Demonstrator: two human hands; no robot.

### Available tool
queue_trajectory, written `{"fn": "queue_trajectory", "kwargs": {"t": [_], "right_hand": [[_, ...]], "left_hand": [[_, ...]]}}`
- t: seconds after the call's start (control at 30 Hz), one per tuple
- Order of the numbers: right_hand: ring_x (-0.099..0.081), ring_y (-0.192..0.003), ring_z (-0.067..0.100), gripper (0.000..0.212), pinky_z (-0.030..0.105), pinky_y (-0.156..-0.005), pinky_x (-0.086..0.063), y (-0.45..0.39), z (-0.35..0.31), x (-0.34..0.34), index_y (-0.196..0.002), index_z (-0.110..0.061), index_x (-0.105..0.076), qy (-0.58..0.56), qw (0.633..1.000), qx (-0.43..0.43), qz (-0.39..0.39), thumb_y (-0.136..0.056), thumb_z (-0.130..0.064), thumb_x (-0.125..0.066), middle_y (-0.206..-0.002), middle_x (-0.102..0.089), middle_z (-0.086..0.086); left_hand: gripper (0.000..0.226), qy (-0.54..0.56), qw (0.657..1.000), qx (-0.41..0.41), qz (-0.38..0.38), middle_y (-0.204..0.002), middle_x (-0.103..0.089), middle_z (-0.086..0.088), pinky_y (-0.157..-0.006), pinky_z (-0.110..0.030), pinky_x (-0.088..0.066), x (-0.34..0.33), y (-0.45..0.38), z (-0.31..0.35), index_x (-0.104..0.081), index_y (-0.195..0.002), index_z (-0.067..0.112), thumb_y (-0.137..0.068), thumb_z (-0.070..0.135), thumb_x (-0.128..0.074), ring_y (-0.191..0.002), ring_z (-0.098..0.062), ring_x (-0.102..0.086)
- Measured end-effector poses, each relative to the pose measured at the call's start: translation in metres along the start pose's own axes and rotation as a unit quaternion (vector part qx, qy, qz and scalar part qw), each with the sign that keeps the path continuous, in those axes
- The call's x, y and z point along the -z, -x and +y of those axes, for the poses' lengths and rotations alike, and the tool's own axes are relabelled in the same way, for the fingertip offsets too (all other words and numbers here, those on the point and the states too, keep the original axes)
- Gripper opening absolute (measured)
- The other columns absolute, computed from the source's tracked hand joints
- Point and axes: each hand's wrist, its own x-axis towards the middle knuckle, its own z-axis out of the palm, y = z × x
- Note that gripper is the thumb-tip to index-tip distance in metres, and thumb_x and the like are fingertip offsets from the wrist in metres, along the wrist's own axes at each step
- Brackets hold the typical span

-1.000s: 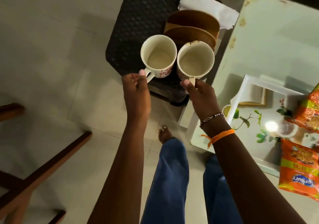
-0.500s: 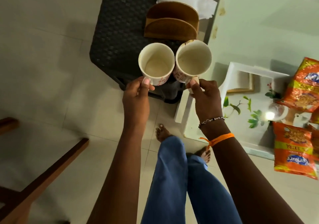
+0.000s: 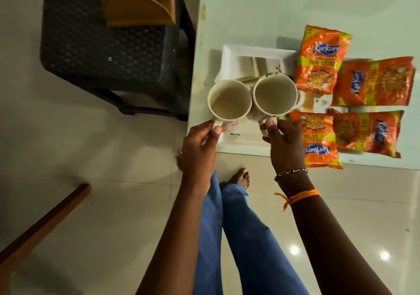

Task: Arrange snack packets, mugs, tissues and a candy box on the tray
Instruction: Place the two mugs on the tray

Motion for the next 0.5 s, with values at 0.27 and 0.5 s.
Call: {"fn": "queue_trajectory", "kwargs": {"t": [0.27, 0.5], "right_hand": [[-0.057, -0.098, 0.043, 0.025, 0.055, -0.090, -0.049, -0.005, 0.040, 0.025, -0.086, 0.005, -0.068, 0.022, 0.999, -0.032, -0.004, -0.091, -0.014, -0.053, -0.105, -0.050, 0.020], [-0.055, -0.106, 0.041, 0.025, 0.052, -0.096, -0.046, -0.002, 0.058, 0.031, -0.095, 0.005, -0.067, 0.066, 0.995, -0.059, -0.038, -0.091, -0.016, -0.053, -0.115, -0.057, 0.022]], "left_hand": [[0.016, -0.001, 1.000, 0.018, -0.006, -0.114, -0.066, -0.011, -0.093, -0.025, -0.043, -0.040, 0.011, -0.018, -0.070, -0.096, 0.021, -0.090, 0.021, -0.055, -0.107, -0.017, -0.059], [0.023, -0.023, 0.999, 0.029, -0.019, -0.118, -0.064, -0.005, -0.093, -0.016, -0.041, -0.048, 0.019, -0.034, -0.068, -0.108, 0.011, -0.090, 0.019, -0.055, -0.105, -0.008, -0.058]]}}
